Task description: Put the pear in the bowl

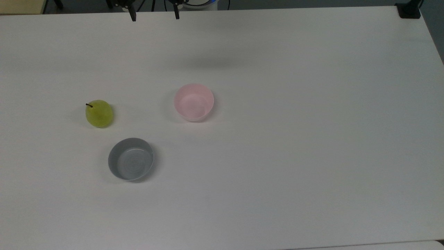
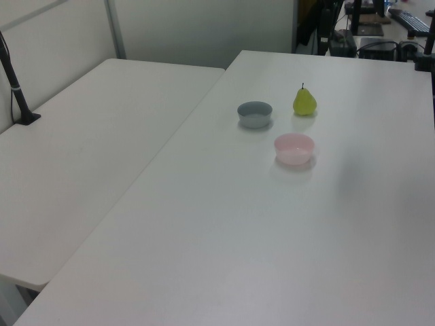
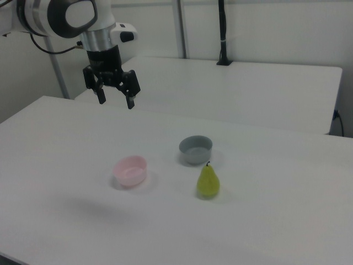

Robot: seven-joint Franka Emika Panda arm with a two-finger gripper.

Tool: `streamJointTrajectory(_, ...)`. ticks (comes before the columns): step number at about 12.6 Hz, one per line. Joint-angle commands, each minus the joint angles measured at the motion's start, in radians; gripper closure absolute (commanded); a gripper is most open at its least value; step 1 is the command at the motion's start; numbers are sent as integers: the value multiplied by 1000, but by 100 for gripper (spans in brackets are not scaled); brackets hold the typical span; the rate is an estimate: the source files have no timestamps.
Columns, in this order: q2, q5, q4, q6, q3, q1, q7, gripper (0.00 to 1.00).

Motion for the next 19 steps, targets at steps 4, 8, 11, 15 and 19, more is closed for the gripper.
streamJointTrajectory(4, -1, 0, 4, -16, -20, 24, -7, 0)
streamJointTrajectory(8, -1, 0, 4, -16, -20, 24, -9, 0)
streamJointTrajectory(11, 1, -2, 7, -14, -25, 21, -24, 0)
streamJointTrajectory(15, -2, -9, 7, -17, -28, -9, -183, 0)
streamJointTrajectory(19, 6, -12, 10, -4, -75, -40, -405, 0)
